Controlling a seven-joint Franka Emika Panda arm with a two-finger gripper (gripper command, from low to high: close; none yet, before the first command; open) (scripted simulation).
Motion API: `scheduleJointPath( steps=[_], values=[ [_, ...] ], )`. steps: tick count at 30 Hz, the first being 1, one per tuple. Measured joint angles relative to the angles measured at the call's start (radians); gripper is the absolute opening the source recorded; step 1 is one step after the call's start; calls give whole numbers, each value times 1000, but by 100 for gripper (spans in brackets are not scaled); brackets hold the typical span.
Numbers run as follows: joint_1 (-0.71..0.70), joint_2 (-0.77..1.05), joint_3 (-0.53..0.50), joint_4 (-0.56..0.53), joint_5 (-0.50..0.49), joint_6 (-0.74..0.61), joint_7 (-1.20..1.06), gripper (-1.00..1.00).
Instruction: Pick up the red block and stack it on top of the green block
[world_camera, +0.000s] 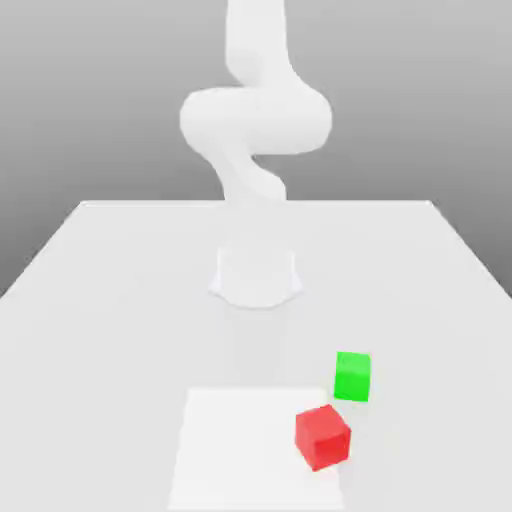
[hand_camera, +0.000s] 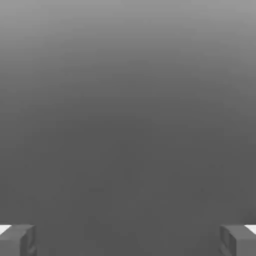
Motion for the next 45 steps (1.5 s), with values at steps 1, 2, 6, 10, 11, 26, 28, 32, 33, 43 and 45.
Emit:
scheduleJointPath(
  steps=[1, 2, 6, 10, 11, 26, 28, 32, 33, 43, 45],
  values=[
    [9, 39, 0, -15, 2, 20, -11, 0],
    [17, 77, -1, -30, 3, 38, -22, 0],
    [47, 224, 2, -87, 10, 111, -65, 0],
    [73, 369, 9, -143, 16, 183, -107, 0],
    [79, 405, 11, -157, 17, 201, -118, 0],
    [141, 949, 30, -290, -28, 521, -189, 0],
    [145, 1009, 24, -282, -34, 572, -185, -100],
    [146, 1009, 25, -282, -36, 572, -183, -100],
    [146, 1009, 25, -282, -36, 571, -183, -100],
    [170, 742, 64, -367, -3, 390, -272, -100],
    [231, 670, 63, -424, 9, 375, -345, -100]
  ],
)
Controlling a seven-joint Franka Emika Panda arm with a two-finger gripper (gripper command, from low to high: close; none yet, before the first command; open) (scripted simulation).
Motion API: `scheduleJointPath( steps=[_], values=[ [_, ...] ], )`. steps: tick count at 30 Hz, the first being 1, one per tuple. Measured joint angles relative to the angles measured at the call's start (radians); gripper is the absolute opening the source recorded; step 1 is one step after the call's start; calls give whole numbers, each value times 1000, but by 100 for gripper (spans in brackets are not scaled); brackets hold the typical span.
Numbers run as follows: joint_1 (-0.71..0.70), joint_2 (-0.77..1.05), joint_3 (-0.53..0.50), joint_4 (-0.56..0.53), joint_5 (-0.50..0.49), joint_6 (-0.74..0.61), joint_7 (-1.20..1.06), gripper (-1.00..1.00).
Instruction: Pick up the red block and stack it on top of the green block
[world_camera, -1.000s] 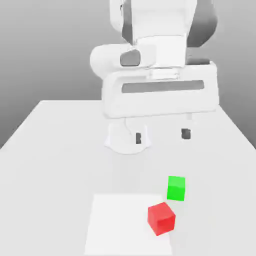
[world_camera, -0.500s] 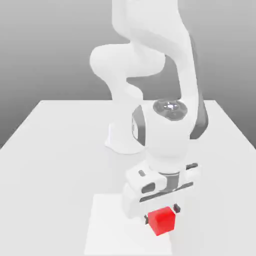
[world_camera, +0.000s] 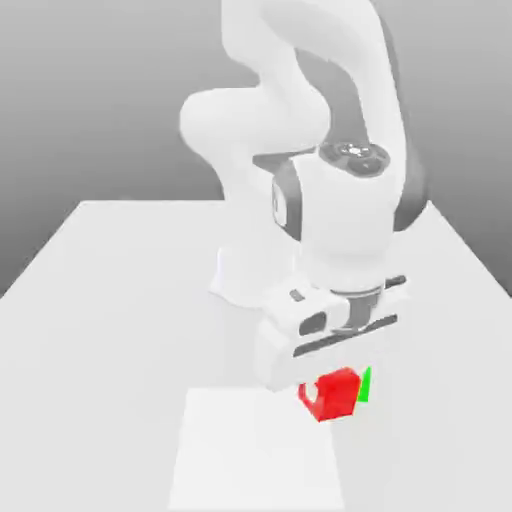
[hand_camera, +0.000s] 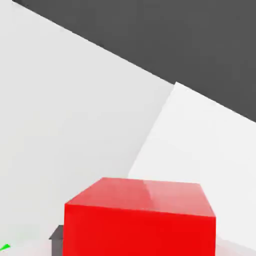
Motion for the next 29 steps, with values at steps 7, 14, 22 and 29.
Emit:
scheduleJointPath(
  steps=[7, 14, 22, 29],
  values=[
    [138, -228, 11, -195, 32, -32, -247, -100],
    [140, -19, 16, -205, 4, 185, -249, -100],
    [138, 21, 13, -203, -7, 224, -242, 100],
    [159, -207, 4, -212, 26, 6, -264, 100]
  ],
)
